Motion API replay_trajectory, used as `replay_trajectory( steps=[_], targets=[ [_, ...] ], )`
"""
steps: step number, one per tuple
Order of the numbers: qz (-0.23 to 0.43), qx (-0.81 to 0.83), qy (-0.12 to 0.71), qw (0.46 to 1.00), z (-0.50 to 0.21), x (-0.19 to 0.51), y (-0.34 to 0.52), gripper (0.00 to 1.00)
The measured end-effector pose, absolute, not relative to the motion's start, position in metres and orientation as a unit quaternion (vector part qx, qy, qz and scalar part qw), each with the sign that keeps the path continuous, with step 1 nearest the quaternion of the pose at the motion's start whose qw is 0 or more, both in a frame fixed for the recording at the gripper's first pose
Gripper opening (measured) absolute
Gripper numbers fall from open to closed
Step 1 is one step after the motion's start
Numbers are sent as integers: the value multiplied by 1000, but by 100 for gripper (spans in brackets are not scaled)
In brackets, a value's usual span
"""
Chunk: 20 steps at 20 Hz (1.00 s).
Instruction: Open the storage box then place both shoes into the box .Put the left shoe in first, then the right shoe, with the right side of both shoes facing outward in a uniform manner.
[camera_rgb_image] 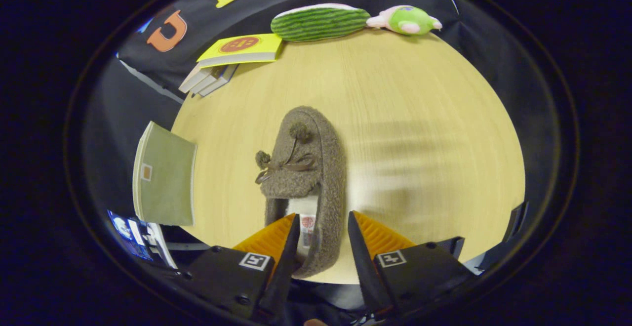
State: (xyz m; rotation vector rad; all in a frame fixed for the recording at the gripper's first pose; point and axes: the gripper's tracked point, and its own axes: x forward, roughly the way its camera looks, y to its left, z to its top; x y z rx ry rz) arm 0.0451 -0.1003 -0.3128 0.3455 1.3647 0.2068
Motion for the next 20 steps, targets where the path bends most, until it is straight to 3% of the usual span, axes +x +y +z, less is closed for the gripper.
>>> replay_trajectory(
  steps=[3, 6, 8, 9, 10, 13, 20],
  targets=[
    [79, 182, 637, 745, -326, 47, -102, 34],
    [61, 207, 633, 744, -326, 48, -103, 30],
    [43, 214, 625, 749, -325, 49, -105, 22],
    [42, 228, 624, 746, -323, 48, -101, 9],
    [43, 255, 624, 737, -317, 42, -94, 6],
    [36, 314, 615, 722, -304, 39, -78, 6],
    [44, 325, 555, 764, -213, 40, -20, 6]
  ],
)
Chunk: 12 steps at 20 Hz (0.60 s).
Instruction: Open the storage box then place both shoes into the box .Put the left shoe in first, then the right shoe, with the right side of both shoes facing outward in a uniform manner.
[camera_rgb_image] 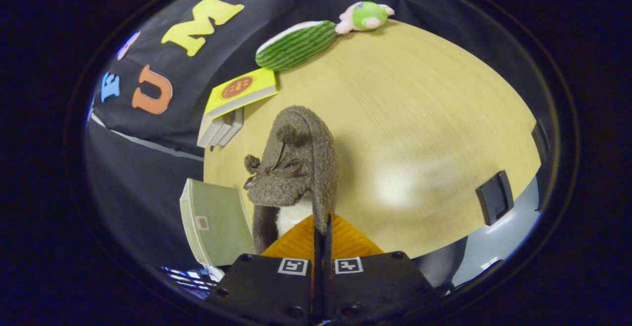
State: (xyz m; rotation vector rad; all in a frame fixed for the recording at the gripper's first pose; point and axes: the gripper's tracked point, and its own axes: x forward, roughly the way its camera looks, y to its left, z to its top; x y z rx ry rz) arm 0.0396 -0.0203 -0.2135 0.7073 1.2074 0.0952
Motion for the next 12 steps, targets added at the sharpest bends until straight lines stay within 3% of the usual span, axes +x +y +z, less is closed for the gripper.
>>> replay_trajectory(
  steps=[5, 12],
  targets=[
    [105, 316, 498, 801, -129, 46, 74, 6],
    [173, 280, 496, 804, -86, 43, 204, 6]
  ],
)
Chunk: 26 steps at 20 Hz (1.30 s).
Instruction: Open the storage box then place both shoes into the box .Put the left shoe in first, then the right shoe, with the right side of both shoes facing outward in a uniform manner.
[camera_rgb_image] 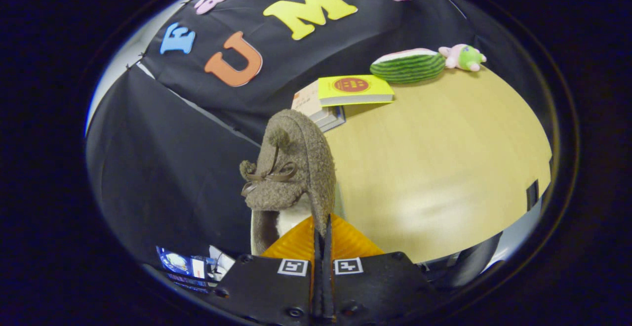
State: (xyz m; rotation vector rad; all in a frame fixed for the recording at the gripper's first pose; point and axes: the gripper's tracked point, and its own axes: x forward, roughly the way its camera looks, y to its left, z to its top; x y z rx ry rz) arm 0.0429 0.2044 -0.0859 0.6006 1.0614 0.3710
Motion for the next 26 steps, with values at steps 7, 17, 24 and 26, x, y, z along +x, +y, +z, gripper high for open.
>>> replay_trajectory(
  steps=[7, 17, 24, 26],
  targets=[
    [158, 264, 518, 798, -116, 37, 277, 6],
    [146, 253, 512, 808, -156, 47, 301, 15],
    [162, 182, 414, 877, -124, 62, 283, 64],
    [163, 149, 355, 908, -100, 70, 272, 71]
  ],
)
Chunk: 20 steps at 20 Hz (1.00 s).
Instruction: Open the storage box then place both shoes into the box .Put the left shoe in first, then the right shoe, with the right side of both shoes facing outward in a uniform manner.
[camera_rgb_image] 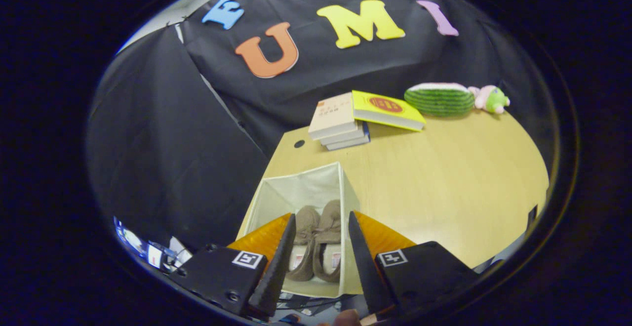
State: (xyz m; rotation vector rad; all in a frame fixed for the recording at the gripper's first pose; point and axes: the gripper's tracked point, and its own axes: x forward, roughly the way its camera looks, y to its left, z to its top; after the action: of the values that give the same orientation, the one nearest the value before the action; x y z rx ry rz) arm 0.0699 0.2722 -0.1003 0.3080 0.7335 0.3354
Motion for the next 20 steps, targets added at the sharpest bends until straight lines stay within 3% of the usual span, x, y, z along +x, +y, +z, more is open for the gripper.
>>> replay_trajectory(
  steps=[3, 7, 12, 20],
  targets=[
    [141, 113, 248, 952, -60, 82, 243, 90],
    [119, 92, 128, 980, -19, 74, 206, 99],
    [84, 60, 15, 994, 23, 39, 147, 100],
    [80, 47, 28, 995, -7, -1, 113, 100]
  ],
)
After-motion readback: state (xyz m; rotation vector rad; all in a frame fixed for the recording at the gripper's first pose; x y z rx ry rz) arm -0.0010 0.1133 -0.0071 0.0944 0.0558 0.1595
